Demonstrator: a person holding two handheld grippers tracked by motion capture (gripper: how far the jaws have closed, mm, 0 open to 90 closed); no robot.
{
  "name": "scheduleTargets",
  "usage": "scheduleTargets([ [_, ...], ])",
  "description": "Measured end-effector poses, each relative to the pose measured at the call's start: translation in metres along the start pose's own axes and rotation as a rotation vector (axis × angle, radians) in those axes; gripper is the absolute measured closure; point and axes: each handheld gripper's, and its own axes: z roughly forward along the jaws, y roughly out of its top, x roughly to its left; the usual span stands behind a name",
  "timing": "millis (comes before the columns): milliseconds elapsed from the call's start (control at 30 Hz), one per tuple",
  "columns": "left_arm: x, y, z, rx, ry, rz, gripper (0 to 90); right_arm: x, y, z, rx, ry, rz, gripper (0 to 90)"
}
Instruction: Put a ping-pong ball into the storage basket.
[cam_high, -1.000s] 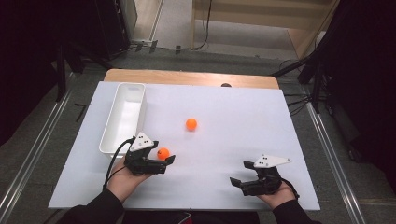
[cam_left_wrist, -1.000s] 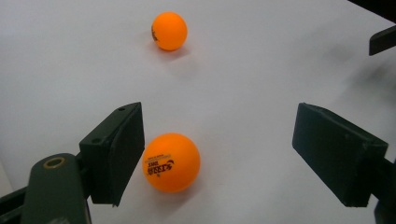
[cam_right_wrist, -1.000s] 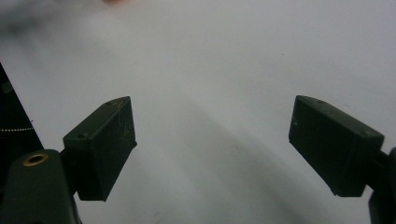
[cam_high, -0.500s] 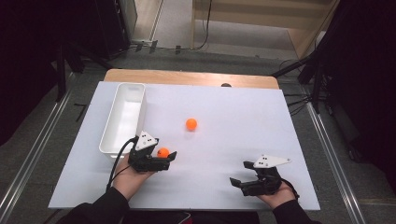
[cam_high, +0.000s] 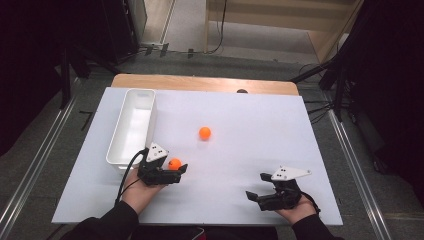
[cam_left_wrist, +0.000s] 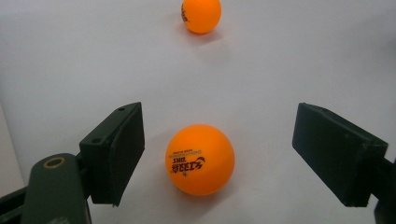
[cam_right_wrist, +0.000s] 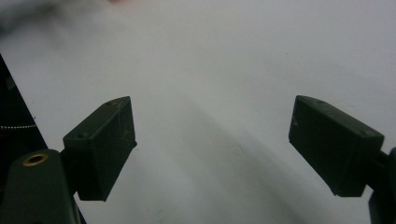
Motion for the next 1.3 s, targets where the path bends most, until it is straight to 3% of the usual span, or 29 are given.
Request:
scheduleTargets([
  [367,0.0,-0.004,0.004,0.015,0.01,0.02,17.4,0.001,0.0,0.0,0.005,0.0,0.0,13.4],
  [800,-0.001,-0.012,0.016,0.076,0.044,0.039,17.3,0.001,0.0,0.001,0.011,0.002,-0.002,13.4],
  [1100,-0.004,-0.017,0.023,0.123,0.076,0.082,17.3,0.002,0.0,0.001,0.012,-0.003,-0.008,13.4],
  [1300,-0.004,-0.019,0.023,0.115,0.078,0.1,17.1,0.002,0.0,0.001,0.014,-0.001,-0.008,13.4],
])
